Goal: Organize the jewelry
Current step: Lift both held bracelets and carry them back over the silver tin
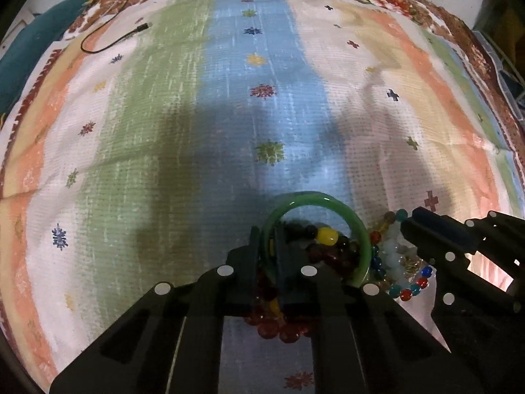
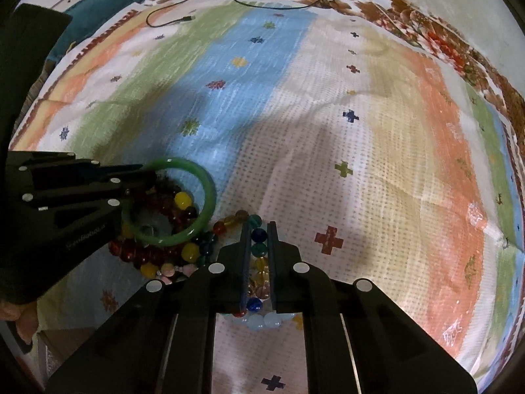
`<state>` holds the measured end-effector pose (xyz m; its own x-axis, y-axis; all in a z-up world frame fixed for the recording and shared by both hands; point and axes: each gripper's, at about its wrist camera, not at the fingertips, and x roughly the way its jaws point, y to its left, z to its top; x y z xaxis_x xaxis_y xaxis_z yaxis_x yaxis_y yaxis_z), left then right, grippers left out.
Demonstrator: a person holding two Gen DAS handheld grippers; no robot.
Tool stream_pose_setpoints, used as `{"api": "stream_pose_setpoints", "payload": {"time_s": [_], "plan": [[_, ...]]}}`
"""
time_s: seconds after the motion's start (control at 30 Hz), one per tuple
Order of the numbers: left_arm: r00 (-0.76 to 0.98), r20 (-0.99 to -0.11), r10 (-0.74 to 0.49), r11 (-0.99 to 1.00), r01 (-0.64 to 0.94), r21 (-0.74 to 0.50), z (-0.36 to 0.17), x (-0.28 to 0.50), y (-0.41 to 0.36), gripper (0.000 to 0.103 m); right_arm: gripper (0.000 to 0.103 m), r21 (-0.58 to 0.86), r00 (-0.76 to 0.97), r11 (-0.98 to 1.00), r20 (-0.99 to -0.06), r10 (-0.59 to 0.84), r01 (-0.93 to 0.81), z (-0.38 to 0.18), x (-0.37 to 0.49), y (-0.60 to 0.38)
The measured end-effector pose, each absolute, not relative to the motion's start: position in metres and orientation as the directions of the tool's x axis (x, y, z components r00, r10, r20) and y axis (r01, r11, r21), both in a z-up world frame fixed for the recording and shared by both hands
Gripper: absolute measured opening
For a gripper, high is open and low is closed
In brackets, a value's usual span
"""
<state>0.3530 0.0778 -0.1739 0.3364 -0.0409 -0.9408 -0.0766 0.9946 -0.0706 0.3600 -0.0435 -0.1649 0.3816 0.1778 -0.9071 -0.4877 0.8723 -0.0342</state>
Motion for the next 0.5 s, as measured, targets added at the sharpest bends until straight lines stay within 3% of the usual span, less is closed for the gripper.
{"api": "stream_pose_setpoints", "payload": {"time_s": [0.5], "plan": [[0.392, -0.92, 0.008, 0.998, -0.058, -0.017, -0.133, 0.332, 0.069, 0.008, 0.01, -0.054, 0.433, 0.885, -0.885, 0.172, -0.463, -0.132, 0.338, -0.062]]}}
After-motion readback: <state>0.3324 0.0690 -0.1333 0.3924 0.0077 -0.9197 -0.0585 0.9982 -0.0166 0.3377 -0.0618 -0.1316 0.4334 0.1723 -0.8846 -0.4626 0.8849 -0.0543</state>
